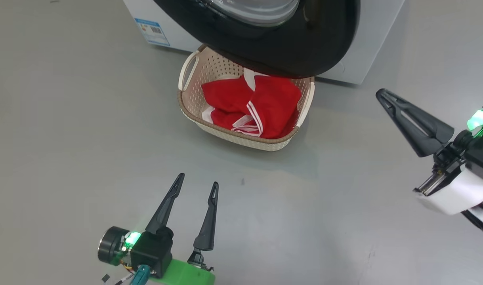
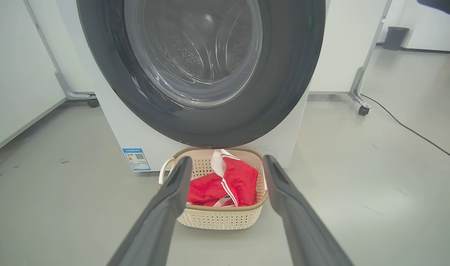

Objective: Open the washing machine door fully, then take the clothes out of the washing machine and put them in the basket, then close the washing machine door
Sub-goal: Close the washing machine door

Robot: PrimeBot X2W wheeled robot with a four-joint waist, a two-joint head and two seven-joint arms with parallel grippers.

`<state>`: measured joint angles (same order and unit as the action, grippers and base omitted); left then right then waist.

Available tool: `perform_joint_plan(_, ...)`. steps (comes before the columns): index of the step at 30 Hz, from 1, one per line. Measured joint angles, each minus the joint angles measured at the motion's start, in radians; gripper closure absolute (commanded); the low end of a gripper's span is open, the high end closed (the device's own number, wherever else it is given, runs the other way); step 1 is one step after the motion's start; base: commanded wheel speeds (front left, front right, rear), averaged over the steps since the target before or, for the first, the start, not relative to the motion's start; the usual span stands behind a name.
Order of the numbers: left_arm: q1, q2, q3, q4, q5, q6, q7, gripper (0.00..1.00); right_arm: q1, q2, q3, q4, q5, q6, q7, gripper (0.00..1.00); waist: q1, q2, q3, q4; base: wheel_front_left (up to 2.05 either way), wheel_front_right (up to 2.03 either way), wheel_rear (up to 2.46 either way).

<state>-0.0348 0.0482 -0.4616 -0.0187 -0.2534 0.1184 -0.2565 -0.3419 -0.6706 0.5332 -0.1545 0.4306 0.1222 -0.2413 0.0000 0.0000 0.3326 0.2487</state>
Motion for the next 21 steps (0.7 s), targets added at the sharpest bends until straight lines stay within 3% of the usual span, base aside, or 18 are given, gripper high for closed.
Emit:
perform_joint_plan(12, -0.065, 0.000, -0.086, -0.119, -0.092, 0.000, 0.000, 0.00, -0.193, -0.134, 0.067, -0.001, 0.017, 0.000, 0.039, 1.00, 0.0000, 0.0000, 0.135, 0.080, 0.00, 0.00, 0.00)
perform_joint_plan(21, -0.080, -0.001, -0.106, -0.153, -0.107, 0.001, 0.000, 0.00, -0.327, -0.193, 0.105, 0.006, 0.028, 0.000, 0.061, 1.00, 0.0000, 0.0000, 0.232, 0.143, 0.00, 0.00, 0.00)
